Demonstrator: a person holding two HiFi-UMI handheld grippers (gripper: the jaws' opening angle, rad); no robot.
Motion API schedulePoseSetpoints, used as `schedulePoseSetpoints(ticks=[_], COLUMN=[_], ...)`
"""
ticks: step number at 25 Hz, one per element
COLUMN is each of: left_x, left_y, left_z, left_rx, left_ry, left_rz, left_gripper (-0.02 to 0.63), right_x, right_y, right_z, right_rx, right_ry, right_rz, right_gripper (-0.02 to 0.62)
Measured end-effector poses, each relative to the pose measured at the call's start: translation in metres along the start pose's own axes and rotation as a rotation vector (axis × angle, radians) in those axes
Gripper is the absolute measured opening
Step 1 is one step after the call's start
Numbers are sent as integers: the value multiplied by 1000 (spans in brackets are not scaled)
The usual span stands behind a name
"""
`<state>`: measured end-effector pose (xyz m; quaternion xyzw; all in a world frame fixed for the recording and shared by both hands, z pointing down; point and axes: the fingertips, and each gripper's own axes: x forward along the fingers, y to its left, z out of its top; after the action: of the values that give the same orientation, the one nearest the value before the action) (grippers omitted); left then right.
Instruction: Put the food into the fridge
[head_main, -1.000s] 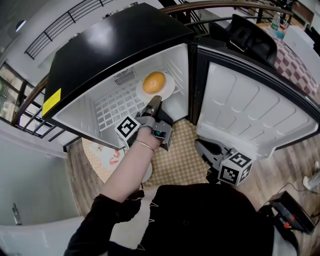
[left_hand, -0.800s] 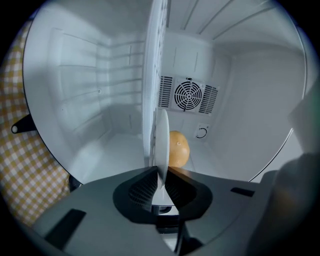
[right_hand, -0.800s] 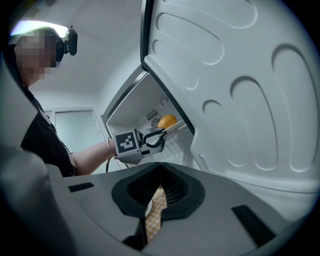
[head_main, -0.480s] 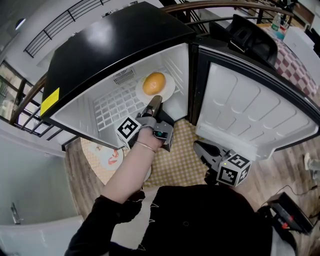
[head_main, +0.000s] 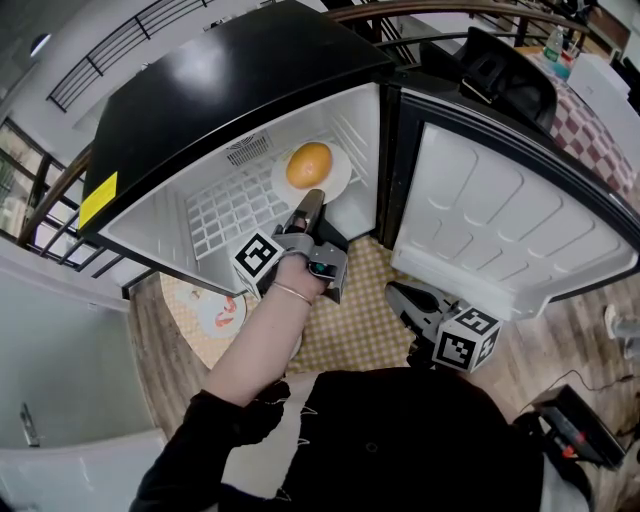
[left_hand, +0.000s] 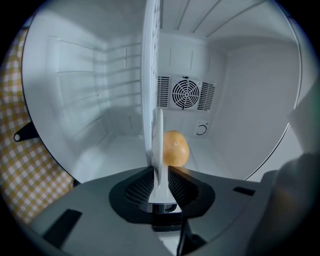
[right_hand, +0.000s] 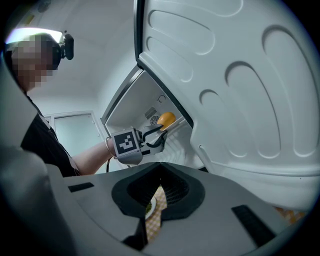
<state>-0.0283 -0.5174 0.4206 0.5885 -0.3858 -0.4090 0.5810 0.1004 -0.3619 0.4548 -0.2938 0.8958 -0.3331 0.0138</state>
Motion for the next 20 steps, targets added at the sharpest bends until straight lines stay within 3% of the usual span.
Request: schedulePoseSetpoints(ticks=[17,20], left_x=[-8,-15], left_y=[2,4], left_z=[-3,2], left_rx=[-16,33], left_ry=[1,-3], left_rz=[-7,5], left_gripper=[83,83], right_x=[-2,-3], right_y=[1,5], right_z=[-8,-10], right_rx=[36,46], right_ry=[-2,-8], right_rz=[-3,4], right_gripper=[15,15])
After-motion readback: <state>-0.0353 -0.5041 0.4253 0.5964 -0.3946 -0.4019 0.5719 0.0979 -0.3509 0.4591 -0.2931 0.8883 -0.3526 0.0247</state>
